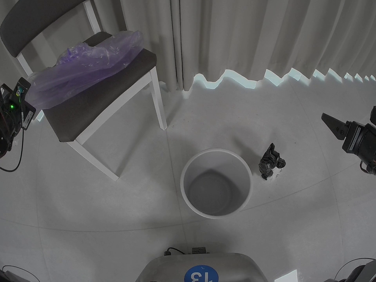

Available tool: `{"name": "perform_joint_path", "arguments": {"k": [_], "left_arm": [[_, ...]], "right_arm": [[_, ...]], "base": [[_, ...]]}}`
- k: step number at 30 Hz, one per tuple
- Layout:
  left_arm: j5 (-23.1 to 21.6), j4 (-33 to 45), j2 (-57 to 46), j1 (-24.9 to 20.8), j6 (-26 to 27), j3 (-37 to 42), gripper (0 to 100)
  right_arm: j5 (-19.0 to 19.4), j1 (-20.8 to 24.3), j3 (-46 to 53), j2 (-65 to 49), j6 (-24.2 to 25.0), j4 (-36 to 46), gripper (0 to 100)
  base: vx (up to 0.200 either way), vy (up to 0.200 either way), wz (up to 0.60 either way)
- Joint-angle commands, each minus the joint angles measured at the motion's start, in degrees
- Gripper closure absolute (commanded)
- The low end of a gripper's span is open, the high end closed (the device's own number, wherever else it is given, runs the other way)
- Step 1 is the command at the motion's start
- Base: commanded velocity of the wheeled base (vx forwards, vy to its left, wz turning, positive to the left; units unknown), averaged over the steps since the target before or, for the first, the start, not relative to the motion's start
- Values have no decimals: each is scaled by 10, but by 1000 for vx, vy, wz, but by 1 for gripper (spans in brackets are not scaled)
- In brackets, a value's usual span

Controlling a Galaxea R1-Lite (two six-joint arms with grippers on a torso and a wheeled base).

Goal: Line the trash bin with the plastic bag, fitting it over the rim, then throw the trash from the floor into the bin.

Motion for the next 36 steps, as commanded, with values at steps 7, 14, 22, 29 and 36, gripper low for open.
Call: {"name": "perform_joint_path", "arguments": {"k": [7,14,22,29,36], "left_arm": [[-18,0,-37,0,-18,-13,100],[-28,0,-51,-3,-27,-14,100],[-43,9,-71,-7,-46,-12,100],[-53,12,-88,-16,-61,-13,100],[-67,12,-88,-38,-97,-41,100]], "right_arm": [[3,29,5,3,3,0,0],[2,66,11,12,8,-2,0],[2,68,20,31,9,-12,0],[2,75,34,69,8,-71,0],[2,88,43,79,9,-99,0]], "base": [[0,0,0],[0,0,0],[0,0,0],[0,0,0],[0,0,0]]}}
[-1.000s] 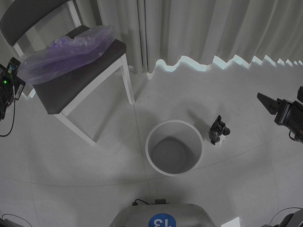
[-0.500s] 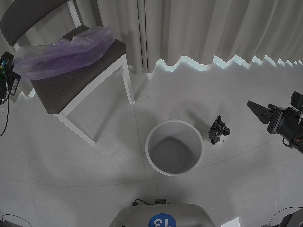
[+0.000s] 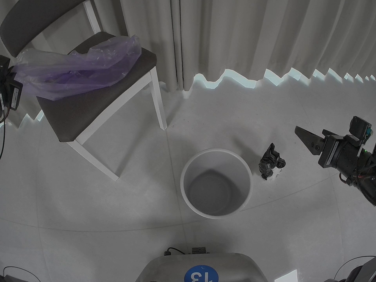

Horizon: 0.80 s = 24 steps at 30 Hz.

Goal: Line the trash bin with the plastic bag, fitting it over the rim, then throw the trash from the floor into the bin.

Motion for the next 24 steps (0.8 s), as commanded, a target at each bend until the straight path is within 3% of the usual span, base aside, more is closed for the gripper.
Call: {"name": "perform_joint_path", "arguments": {"k": [1,7,24], "left_arm": [[-3,4,-3,-10,-7,-21,100],[-31,33,-6,-21,-47,-49,100],[-58,78,-5,-66,-164,-95,100]], "right_arm": [[-1,9,6,10,-1,-5,0],[-1,21,7,8,-1,-5,0],[0,37,15,18,7,-5,0]], "base": [[0,0,0],[0,0,0],[0,0,0]]}}
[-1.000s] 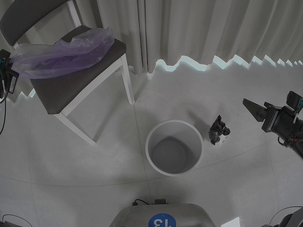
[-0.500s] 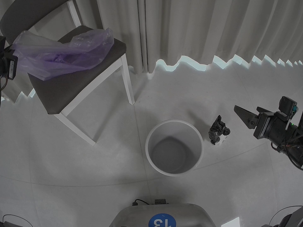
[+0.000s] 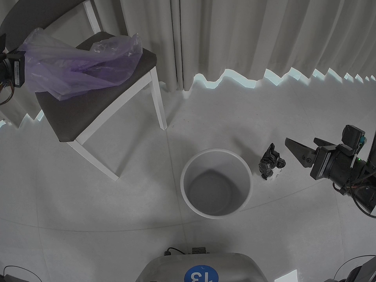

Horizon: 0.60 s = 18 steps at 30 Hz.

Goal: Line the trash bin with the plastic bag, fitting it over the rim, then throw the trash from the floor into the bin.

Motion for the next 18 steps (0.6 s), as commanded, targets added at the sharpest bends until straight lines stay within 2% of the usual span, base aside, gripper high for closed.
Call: {"name": "perform_joint_path", "arguments": {"k": [1,11,18], "left_arm": [[-3,4,-1,-11,-8,-17,100],[-5,4,-7,-28,-17,-26,100],[-20,5,-8,-52,-50,-41,100]], "right_arm": [[0,1,0,4,6,0,0],[0,1,-1,15,10,0,0],[0,1,-5,26,21,-5,0]], "base": [[0,0,0],[0,0,0],[0,0,0]]}}
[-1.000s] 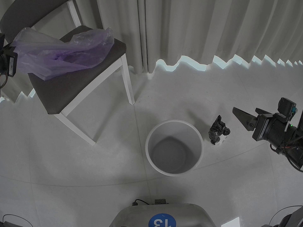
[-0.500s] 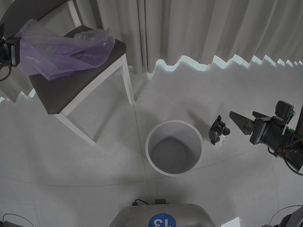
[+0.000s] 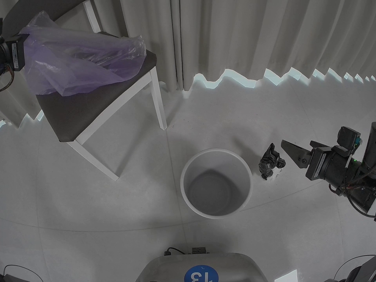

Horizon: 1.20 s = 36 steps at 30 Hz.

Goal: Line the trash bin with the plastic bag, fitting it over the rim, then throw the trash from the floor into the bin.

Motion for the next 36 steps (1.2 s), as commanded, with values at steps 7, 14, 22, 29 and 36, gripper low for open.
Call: {"name": "perform_joint_path", "arguments": {"k": [7,14,22,29,36], "left_arm": [[-8,0,-6,-27,-20,-8,100],[-31,1,-20,-71,-70,-15,100],[-45,23,-37,-127,-106,-27,100],[-46,37,-32,-156,-112,-49,100],[-55,37,-37,-166,-112,-49,100]], "right_arm": [[0,10,0,39,26,-62,0],[0,43,-1,75,76,-111,0],[16,64,-10,85,127,-111,0],[25,72,-45,117,129,-107,0],[31,74,-70,155,130,-108,0]], "base": [[0,0,0],[0,0,0],[0,0,0],[0,0,0],[0,0,0]]}}
